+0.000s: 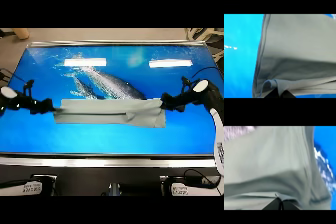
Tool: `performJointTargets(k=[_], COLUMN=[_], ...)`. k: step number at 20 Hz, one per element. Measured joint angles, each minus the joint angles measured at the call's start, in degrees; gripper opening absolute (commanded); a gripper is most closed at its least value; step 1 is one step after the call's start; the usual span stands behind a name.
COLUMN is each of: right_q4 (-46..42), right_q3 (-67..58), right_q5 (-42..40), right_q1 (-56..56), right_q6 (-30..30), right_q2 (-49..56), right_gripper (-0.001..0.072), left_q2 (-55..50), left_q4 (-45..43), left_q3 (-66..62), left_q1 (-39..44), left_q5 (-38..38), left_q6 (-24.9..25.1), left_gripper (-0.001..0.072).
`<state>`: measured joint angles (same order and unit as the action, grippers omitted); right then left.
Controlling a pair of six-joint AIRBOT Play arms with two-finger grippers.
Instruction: Fold the shirts.
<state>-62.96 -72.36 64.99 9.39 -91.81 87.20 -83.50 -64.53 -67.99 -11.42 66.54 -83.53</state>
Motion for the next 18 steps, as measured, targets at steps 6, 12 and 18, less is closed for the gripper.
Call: performJointTargets(k=[6, 12, 18], right_q4=[7.3, -0.7, 1.1], right_q3=[-4.3, -5.5, -4.3], right_q5=[-8.0, 0.2, 6.7], right_q1=[-0.2, 2.2, -1.0], right_q6=[1.0, 5.4, 5.3], right_q2=[9.2, 9.4, 13.5], right_gripper=[0.0692, 0.0715, 0.0012], left_q2=[-14.1, -12.8, -6.8], left_q4=[3.1, 3.9, 4.2], left_q3=[-11.1, -13.2, -13.5], left_q1=[1.6, 1.4, 7.4], left_q5=[1.2, 3.6, 4.5], left_q6=[-2.9, -2.8, -2.5], left_gripper=[0.0705, 0.0704, 0.0696])
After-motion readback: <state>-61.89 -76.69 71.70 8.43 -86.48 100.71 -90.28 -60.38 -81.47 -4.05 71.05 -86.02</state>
